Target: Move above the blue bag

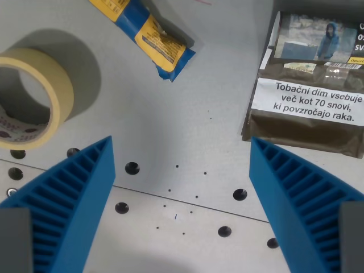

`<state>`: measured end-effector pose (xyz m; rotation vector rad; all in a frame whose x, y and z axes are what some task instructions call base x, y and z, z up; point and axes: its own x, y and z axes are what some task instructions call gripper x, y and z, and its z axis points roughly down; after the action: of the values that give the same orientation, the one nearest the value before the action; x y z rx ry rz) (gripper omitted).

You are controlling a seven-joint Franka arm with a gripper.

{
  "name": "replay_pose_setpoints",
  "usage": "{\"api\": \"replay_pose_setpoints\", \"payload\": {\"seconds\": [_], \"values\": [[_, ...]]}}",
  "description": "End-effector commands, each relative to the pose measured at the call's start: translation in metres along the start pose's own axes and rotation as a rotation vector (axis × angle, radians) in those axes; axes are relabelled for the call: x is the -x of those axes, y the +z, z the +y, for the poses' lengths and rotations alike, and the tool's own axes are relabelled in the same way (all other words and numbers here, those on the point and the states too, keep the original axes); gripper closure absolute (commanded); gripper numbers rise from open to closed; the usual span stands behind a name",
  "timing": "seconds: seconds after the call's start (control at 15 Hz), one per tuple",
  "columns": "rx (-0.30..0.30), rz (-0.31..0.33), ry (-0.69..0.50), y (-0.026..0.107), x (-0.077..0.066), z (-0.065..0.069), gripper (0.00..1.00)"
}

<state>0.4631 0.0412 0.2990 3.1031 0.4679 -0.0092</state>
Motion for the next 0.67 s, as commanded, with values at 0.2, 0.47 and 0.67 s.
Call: {"api": "replay_pose_setpoints", "payload": {"seconds": [0.2, 0.47, 0.67], "values": [[0.001, 0.004, -0.001, -0.0016, -0.0001, 0.0000, 0.00], [0.000, 0.005, -0.021, -0.0008, -0.0005, -0.0003, 0.00], [-0.001, 0.007, -0.055, 0.0011, -0.0015, -0.0011, 0.00]]}}
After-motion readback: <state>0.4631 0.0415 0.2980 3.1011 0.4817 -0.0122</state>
